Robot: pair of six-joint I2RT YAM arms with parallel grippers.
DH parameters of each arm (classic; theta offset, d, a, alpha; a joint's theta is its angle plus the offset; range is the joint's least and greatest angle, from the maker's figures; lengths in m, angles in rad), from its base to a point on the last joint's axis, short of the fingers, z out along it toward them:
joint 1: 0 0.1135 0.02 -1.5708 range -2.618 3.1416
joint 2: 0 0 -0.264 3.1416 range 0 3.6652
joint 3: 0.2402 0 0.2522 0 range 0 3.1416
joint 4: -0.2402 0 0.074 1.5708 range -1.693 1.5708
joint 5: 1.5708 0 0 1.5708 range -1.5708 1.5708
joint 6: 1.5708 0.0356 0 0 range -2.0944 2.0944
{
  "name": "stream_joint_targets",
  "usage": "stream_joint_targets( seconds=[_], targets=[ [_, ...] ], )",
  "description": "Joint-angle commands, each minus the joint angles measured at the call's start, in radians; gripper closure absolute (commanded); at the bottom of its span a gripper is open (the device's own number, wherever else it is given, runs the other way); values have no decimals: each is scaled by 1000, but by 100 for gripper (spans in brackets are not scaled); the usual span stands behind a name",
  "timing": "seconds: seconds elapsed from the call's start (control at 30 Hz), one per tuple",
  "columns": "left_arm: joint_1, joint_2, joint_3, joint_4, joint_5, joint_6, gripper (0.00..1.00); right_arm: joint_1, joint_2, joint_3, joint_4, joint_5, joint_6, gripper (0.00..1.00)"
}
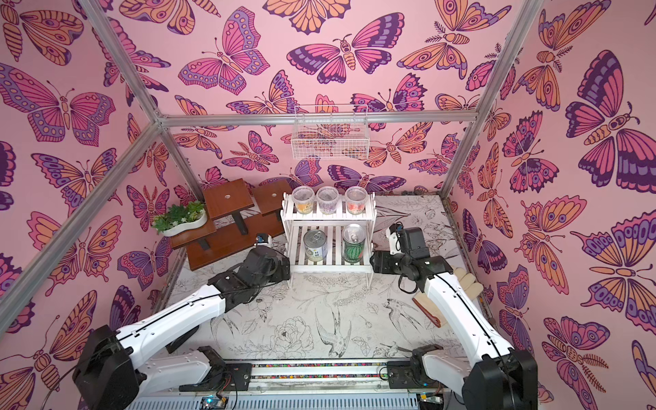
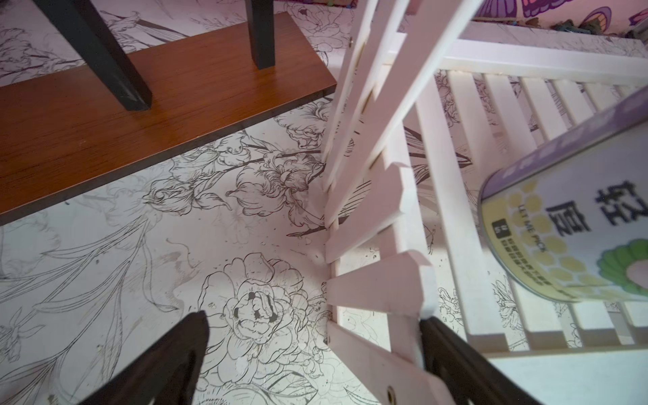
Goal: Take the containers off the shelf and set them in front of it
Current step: 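Adjust the shelf at the center of the board, then pick up a container from the shelf.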
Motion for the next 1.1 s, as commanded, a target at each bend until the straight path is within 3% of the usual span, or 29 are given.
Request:
stream_joint_targets(
  seconds=[0.0,0.03,0.23,0.4,0.6,0.83,1.07],
  targets=[
    [6,-56,0,-59,-45,37,0,-7,-49,52,-45,50,-24,4],
    [6,-70,4,-60,-35,51,0,-7,-63,61,-46,53,-30,0],
    [6,-160,22,-60,4,138,0,-7,-102,184,-109,71,-95,1],
    [20,-216,23,-67,45,176,0,-7,-102,259,-26,12,-145,1],
    [96,-217,14,-80,162,172,0,8,-12,350,85,-49,-206,1],
    [230,-228,44,-108,362,164,0,96,77,433,173,-7,-283,1],
    [303,-226,65,-129,465,178,0,119,143,477,226,-2,-293,1]
  ],
)
